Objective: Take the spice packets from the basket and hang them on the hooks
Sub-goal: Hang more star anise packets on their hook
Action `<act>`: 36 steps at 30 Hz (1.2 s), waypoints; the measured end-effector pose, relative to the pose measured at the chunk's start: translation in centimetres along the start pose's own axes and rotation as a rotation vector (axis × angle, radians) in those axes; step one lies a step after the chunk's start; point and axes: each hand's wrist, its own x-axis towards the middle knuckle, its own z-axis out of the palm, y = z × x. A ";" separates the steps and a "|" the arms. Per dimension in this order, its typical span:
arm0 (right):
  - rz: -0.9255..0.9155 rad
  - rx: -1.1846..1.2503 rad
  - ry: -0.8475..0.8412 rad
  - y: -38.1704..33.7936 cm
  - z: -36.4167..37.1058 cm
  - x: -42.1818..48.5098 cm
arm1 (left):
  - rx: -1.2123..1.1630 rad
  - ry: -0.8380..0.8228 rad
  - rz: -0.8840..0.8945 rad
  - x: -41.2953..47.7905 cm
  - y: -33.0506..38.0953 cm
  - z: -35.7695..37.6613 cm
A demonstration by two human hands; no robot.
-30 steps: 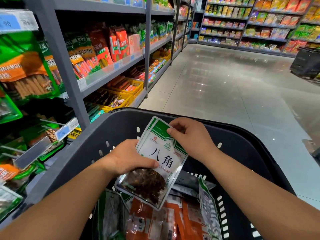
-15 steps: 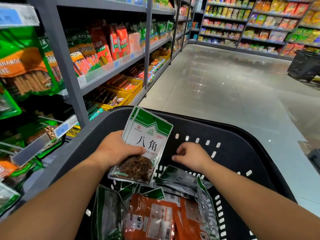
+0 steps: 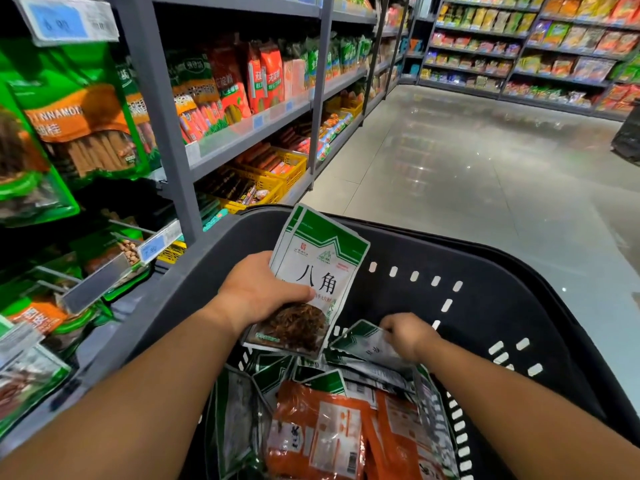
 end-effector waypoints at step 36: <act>-0.173 1.374 0.341 -7.8 -15.0 -9.4 | -0.441 0.368 0.164 -2.4 2.9 -2.4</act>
